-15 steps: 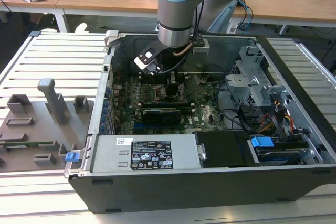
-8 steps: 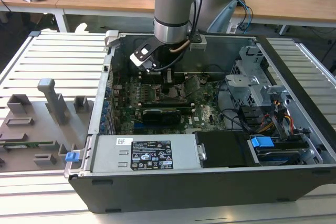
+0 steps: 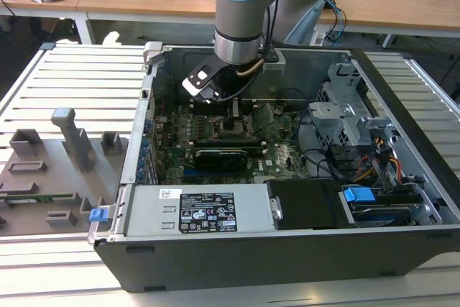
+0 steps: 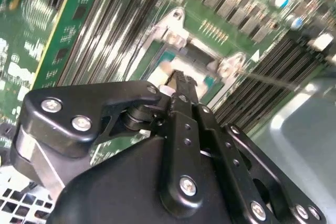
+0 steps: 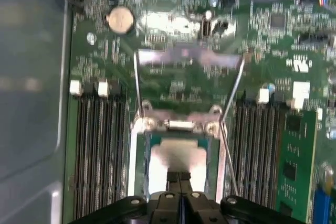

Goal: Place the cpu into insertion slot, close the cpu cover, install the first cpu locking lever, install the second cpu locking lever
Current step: 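Place the cpu into insertion slot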

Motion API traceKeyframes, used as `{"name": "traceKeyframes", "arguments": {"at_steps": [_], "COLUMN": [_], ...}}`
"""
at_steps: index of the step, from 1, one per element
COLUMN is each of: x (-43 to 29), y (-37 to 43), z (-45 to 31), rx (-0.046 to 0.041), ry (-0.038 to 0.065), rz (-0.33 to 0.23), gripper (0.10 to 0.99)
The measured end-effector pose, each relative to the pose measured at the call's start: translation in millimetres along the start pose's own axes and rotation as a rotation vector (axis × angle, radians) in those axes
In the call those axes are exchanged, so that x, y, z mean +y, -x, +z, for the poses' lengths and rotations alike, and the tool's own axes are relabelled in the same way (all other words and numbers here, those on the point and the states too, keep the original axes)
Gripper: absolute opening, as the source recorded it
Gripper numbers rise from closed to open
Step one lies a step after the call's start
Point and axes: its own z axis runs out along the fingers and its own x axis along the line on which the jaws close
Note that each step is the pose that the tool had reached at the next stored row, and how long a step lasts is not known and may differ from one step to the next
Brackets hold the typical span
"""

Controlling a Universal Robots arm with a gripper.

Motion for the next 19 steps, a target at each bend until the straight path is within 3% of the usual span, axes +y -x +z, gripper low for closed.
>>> {"name": "traceKeyframes", "arguments": {"at_steps": [4,5,8,19], "x": [7.1,6.9,6.8,6.8], "y": [-0.1,0.0,-0.6,-1.5], "z": [-4.4,-9.3,-39.6,-79.8], "rx": [0.0006,-0.0036,-0.0166,-0.0299], "ry": [0.0,-0.001,-0.001,-0.002], "rz": [0.0,0.0,0.0,0.0], "gripper": [0.106,0.106,0.106,0.106]}}
